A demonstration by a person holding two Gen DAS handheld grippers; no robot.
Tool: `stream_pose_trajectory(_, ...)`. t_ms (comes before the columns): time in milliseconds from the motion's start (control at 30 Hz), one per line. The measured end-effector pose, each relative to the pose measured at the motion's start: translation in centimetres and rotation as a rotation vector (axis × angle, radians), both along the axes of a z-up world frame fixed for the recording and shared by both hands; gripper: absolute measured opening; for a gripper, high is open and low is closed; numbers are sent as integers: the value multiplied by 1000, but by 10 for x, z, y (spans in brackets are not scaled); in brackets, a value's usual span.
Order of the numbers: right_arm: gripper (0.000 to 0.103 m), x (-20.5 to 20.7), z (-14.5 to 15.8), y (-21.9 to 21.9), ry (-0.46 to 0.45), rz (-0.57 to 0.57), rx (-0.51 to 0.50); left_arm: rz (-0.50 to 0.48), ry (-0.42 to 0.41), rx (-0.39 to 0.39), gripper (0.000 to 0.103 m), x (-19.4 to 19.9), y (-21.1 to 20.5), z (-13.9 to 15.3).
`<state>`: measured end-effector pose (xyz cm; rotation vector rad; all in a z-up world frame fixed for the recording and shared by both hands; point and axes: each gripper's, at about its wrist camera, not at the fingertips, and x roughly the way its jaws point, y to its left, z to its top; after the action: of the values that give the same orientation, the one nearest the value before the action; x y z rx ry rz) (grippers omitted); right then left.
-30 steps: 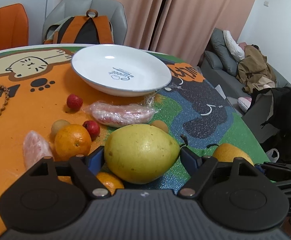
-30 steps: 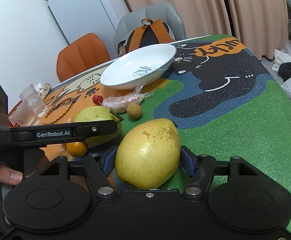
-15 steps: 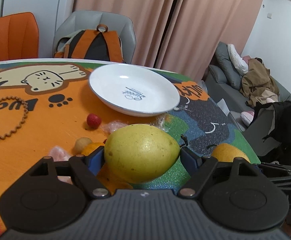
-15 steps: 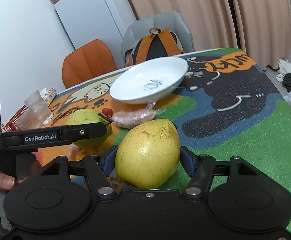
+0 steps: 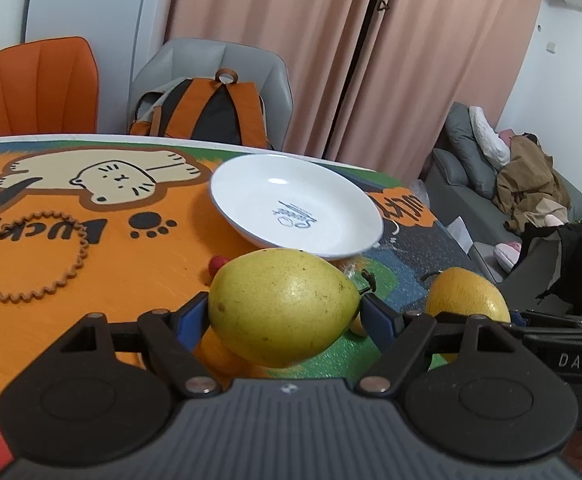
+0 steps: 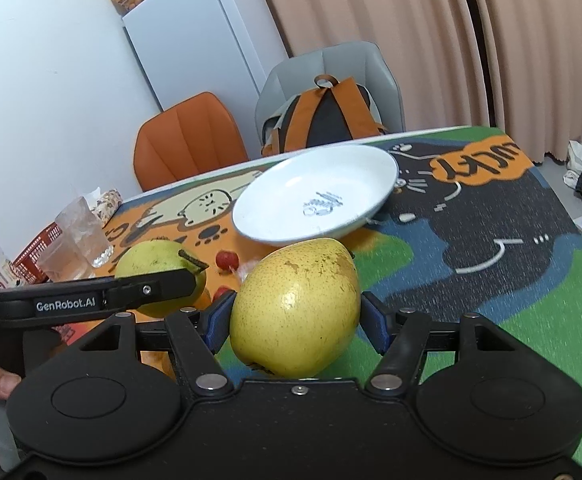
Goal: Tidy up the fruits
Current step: 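Lower the yellow pear into the white bowl with the right tool while the left tool places the green pear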
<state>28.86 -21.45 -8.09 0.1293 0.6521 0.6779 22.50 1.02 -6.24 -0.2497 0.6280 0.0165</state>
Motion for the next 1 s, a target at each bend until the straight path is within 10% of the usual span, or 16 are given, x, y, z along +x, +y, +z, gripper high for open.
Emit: stream_pose_trajectory(1000, 62, 106, 1, 77, -51, 24, -55, 110, -12, 8, 79, 43, 52, 12)
